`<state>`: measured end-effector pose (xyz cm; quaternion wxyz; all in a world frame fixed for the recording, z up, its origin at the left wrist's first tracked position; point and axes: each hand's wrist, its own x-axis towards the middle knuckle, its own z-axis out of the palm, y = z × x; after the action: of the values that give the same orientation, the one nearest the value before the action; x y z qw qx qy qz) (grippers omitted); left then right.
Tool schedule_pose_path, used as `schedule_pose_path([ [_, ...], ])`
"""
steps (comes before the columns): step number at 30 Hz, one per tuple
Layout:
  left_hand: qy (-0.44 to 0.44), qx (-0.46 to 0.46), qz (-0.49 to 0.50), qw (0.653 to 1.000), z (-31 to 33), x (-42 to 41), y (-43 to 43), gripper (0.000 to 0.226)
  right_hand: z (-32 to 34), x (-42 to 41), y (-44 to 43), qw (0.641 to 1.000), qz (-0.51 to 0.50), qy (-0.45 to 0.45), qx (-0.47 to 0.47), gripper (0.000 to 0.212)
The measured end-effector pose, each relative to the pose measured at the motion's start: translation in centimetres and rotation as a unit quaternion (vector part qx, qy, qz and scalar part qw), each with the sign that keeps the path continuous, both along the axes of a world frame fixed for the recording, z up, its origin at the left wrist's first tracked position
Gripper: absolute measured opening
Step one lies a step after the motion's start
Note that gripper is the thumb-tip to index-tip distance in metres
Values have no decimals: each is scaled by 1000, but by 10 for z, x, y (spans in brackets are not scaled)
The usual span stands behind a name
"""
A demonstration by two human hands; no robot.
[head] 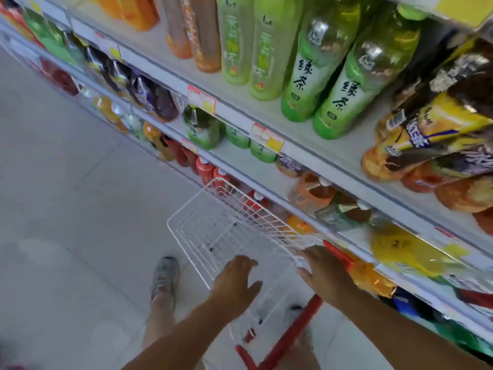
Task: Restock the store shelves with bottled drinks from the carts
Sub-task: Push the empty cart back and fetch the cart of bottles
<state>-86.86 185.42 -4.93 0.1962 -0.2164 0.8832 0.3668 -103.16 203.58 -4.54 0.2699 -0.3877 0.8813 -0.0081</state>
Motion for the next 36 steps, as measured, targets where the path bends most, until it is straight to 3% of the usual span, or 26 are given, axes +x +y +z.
schedule_pose_path([
  [9,-139,24,216,966,-21,48,161,45,-30,-33,78,958,262,33,114,68],
  [15,-146,-49,222,963,-50,69,194,35,-62,-35,87,937,332,94,61,60],
  [18,-96,-123,219,963,-66,77,196,27,-71,-34,82,929,350,120,7,53],
  [27,-45,-182,241,952,-69,110,113,46,-83,-7,-2,918,362,138,-83,47],
  [36,-86,-157,242,954,-59,164,-40,45,-81,51,-160,920,361,140,-61,53],
])
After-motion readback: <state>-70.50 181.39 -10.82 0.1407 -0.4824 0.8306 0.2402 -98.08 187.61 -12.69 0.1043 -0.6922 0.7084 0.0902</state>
